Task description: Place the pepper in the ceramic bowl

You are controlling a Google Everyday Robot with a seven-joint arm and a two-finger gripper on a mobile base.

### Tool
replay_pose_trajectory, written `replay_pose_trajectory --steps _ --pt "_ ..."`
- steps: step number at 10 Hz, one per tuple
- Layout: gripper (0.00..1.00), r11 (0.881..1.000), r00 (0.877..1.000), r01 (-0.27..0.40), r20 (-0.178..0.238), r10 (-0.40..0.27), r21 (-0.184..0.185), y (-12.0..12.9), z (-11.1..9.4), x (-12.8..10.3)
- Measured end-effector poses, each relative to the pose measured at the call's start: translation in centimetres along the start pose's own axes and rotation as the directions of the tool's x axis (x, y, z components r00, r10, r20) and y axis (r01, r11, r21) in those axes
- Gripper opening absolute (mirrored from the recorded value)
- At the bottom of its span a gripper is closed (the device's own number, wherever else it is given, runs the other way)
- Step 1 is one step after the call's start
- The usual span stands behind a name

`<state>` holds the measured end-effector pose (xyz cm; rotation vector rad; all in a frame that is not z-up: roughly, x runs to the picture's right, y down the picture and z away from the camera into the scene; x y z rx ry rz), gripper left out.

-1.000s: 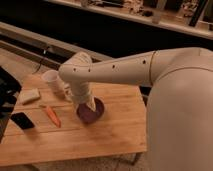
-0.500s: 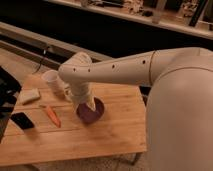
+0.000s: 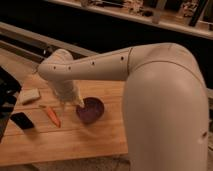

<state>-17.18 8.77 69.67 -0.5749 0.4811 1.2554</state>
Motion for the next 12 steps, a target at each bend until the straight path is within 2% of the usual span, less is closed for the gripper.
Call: replay_pose_trajectory --steps 2,5,6,9,12 --pt "0.65 0.998 0.998 0.065 0.002 -0.065 -0.005 2.4 -0.4 -0.7" --pt "0.65 0.983 0.983 0.182 0.021 -0.182 -0.018 5.1 -0.6 -1.7" --pt "0.65 0.967 0.967 0.253 0.042 -0.252 -0.025 6.2 -0.5 -2.3" --pt "0.65 0.932 0.931 0.359 0.078 -0.355 -0.045 7.3 -0.1 -3.5" --pt "0.65 0.913 0.915 0.402 0.075 -0.397 -0.07 7.4 0.9 -4.0"
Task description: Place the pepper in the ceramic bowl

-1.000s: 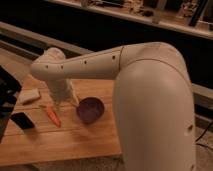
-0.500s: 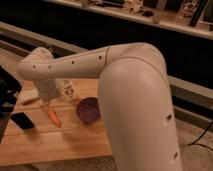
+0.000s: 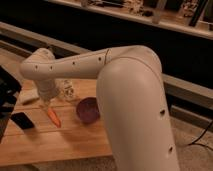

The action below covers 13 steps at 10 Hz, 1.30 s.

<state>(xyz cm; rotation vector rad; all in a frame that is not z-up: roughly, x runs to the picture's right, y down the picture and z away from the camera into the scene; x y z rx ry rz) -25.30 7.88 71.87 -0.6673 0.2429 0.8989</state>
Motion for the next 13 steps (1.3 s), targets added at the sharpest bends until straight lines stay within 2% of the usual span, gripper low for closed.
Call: replay_pose_trajectory --steps 3,7,13 --pt "0.65 0.999 0.999 0.035 -0.023 -0.035 -0.006 0.1 1.2 -0.6" --pt "0.65 0.995 0.993 0.095 -0.069 -0.095 0.005 1.9 2.6 -1.7" --pt "0.65 0.994 0.987 0.106 -0.12 -0.103 0.013 2.5 4.7 -2.1"
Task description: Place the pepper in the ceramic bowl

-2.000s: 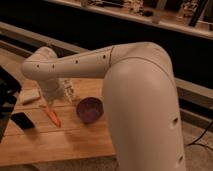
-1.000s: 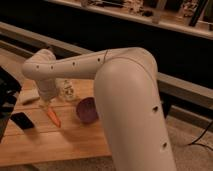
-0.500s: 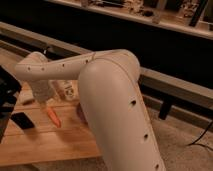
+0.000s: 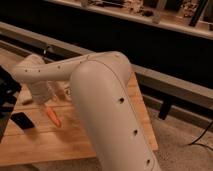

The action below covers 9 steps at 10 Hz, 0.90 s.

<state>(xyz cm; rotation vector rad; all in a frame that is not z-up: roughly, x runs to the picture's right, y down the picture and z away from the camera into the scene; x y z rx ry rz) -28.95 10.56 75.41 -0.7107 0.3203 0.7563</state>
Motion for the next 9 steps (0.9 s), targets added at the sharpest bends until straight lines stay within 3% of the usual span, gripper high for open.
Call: replay_pose_trajectory --steps 5,9 --pt "0.65 0.999 0.999 -0.042 -0.034 0.041 -0.024 -0.7 2.1 0.2" --pt "0.65 1.0 0.996 -0.002 -0.086 -0.001 -0.028 -0.3 4.4 0.3"
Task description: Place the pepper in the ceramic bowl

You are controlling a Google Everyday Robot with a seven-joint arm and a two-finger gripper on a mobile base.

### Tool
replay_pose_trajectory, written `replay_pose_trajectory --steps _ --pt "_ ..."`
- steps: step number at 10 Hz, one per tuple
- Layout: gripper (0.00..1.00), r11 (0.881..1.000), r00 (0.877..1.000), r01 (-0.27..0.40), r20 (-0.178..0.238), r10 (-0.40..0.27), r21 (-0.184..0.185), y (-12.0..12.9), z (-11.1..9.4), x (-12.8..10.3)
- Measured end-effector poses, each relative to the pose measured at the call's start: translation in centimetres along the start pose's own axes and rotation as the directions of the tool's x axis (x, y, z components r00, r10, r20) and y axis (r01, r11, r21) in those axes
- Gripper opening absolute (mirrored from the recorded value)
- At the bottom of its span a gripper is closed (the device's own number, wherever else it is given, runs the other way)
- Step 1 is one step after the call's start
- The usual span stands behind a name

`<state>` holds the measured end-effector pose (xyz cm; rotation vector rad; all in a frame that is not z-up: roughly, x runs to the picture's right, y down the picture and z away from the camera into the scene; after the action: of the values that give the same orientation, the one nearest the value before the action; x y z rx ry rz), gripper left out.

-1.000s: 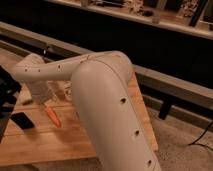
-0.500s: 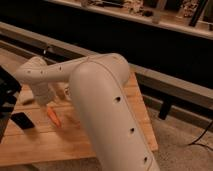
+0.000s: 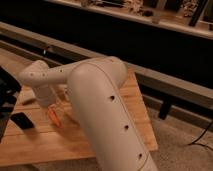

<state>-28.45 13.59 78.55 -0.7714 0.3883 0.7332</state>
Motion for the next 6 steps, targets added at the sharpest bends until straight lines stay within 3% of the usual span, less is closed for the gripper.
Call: replay_pose_trajectory --steps 4,6 --pt "0.64 0.998 0.996 0.069 -0.055 -0.068 0.014 1.9 1.6 -0.6" --pt "0.47 0.996 0.994 0.089 -0.07 -0.087 0.024 2.3 2.0 -0.8"
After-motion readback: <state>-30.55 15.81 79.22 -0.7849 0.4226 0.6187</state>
